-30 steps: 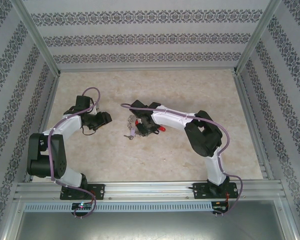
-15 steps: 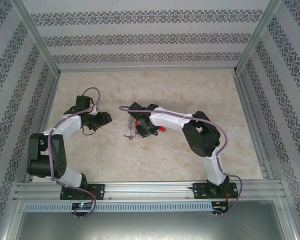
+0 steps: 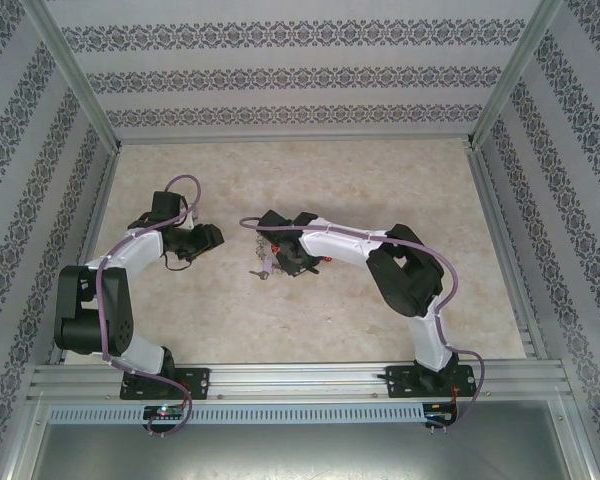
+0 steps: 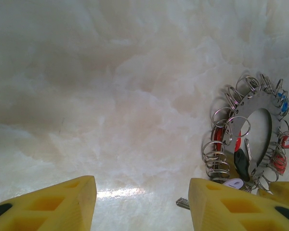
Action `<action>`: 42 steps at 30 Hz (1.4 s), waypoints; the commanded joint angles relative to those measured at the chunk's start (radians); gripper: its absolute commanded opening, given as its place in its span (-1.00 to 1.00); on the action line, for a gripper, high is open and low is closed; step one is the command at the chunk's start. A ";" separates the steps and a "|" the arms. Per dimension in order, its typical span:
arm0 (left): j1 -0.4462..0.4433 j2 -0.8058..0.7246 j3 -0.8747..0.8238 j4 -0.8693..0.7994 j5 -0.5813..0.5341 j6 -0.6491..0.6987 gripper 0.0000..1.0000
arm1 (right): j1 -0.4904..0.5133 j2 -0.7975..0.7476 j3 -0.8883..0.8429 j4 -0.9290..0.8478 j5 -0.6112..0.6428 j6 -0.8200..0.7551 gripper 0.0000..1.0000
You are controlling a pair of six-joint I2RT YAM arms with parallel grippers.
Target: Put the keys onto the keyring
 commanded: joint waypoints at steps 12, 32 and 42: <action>0.006 0.019 0.008 0.010 0.018 0.008 0.06 | 0.005 -0.028 -0.011 0.008 0.000 -0.007 -0.49; 0.007 0.028 0.007 0.010 0.020 0.007 0.06 | 0.010 0.003 0.008 0.009 -0.024 -0.039 -0.54; 0.006 0.027 0.007 0.012 0.021 0.007 0.06 | 0.008 0.018 0.001 0.018 -0.026 -0.047 -0.63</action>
